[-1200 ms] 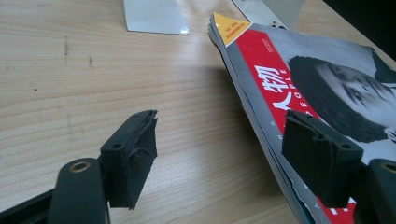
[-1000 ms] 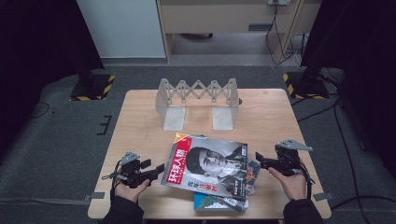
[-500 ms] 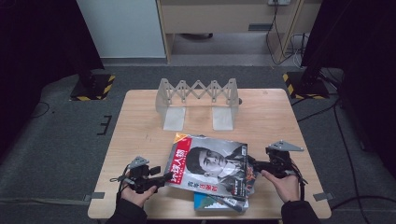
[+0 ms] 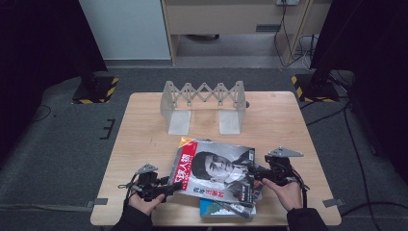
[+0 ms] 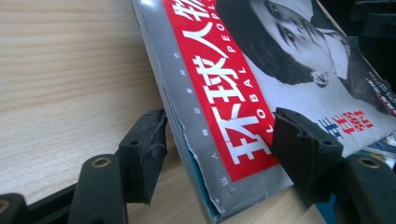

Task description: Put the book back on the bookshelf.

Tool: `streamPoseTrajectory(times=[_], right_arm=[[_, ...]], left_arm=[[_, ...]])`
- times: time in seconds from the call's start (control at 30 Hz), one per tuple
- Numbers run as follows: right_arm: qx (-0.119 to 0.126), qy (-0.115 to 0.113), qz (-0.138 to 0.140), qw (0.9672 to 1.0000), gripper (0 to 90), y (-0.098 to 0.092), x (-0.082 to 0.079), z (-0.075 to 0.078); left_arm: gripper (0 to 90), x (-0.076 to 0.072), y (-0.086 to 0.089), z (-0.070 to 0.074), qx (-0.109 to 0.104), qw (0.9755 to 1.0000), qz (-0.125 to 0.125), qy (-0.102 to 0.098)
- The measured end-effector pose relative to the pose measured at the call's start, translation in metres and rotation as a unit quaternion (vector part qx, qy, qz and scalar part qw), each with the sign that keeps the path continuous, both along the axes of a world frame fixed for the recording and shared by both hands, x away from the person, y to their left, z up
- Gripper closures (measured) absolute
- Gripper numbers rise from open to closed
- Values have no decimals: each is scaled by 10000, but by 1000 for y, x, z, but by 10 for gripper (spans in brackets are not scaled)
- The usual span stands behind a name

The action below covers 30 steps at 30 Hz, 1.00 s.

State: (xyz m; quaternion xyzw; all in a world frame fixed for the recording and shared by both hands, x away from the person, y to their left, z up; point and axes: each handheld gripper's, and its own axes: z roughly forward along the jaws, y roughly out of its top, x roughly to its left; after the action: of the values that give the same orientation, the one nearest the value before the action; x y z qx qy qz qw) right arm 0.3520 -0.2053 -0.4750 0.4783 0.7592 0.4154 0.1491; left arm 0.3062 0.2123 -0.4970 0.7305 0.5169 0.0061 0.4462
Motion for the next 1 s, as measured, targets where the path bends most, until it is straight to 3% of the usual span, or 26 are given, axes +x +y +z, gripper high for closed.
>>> streamPoseTrajectory(times=[0.47,0.6,0.67,0.7,0.77,0.8,0.83,0.93,1.0], right_arm=[[-171,91,211,9996,194,15,0,-11],[-147,93,244,9996,201,17,-1,-14],[-124,101,230,9996,201,18,-1,-14],[-131,87,236,9996,204,17,-1,-15],[-121,82,242,9996,206,17,-1,-16],[-130,59,254,9996,206,17,-1,-16],[-119,62,252,9996,206,17,-1,-16],[-130,21,261,9996,205,18,-1,-17],[-127,21,263,9996,205,18,-1,-17]], left_arm=[[349,2,-3,-5,-402,9986,-58,351],[425,0,1,2,-451,9986,-49,275],[455,-1,2,5,-560,9982,-19,234],[468,-2,3,8,-722,9973,26,125],[484,-2,4,9,-738,9972,20,86],[485,-2,3,11,-863,9963,16,-23],[483,-1,2,12,-966,9953,24,-36],[481,1,1,12,-999,9950,-63,-46],[484,6,-2,11,-1063,9942,-133,47]])
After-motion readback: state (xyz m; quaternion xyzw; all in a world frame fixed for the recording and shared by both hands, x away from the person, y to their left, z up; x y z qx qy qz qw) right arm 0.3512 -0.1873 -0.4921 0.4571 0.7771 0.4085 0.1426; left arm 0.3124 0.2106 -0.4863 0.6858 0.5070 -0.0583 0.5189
